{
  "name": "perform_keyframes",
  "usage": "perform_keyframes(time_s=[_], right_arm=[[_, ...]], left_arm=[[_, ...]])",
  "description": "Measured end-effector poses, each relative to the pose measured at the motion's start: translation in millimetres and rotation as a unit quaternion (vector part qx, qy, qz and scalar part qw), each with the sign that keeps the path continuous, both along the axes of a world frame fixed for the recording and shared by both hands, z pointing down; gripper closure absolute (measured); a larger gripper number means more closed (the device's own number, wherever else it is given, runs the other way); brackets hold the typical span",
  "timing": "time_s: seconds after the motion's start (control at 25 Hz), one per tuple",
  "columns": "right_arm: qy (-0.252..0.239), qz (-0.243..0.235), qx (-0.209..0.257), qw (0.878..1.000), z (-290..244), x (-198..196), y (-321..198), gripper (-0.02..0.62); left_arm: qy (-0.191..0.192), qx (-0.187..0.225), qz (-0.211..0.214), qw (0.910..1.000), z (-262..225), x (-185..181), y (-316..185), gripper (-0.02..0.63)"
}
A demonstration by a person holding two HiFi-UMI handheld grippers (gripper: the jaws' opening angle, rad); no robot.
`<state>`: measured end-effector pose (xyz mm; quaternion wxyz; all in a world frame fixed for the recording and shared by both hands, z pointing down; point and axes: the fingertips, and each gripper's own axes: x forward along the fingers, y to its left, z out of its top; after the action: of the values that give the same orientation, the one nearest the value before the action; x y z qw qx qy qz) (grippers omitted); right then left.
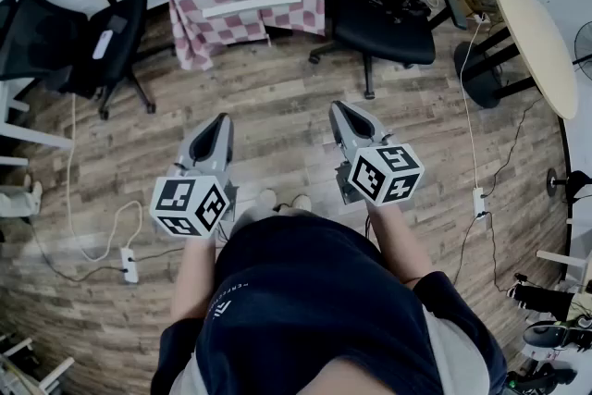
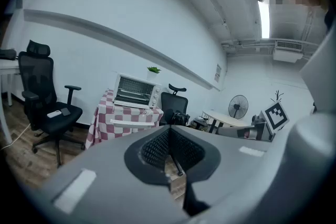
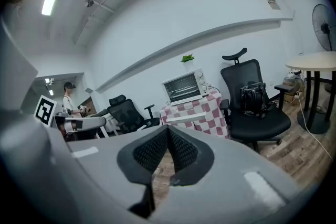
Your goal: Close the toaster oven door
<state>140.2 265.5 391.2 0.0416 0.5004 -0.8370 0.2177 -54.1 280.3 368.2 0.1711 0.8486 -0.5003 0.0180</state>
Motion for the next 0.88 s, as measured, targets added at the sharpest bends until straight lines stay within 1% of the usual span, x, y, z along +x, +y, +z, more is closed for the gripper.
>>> perform_keyframes(time_s=[0.2, 0.32, 0.56, 0.72, 0.88], right_arm=[[-0.003, -0.006, -0.005, 1.000, 5.5, 12.0, -2.1, 0.594], [-0.011, -0.011, -0.009, 1.000, 7.0, 18.4, -5.2, 0.594], [-0.016, -0.030, -0.011, 0.999, 15.9, 28.5, -8.9, 0.594], [-0.022, -0.049, -0.013, 0.998, 25.2, 29.4, -8.3, 0.593], [-0.015, -0.058, -0.020, 0.998, 31.3, 24.3, -14.4, 0.593]], left_arm=[[0.003, -0.002, -0.004, 1.0000, 3.1, 12.2, -3.4, 0.591], [-0.001, -0.012, -0.005, 0.9999, 7.0, 20.3, -7.9, 0.591], [-0.035, -0.026, -0.017, 0.9989, 21.5, 28.9, -6.9, 0.591], [-0.016, -0.036, -0.028, 0.9988, 29.4, 31.4, -2.1, 0.592], [-0.019, -0.042, -0.039, 0.9982, 35.8, 25.7, -4.4, 0.595]])
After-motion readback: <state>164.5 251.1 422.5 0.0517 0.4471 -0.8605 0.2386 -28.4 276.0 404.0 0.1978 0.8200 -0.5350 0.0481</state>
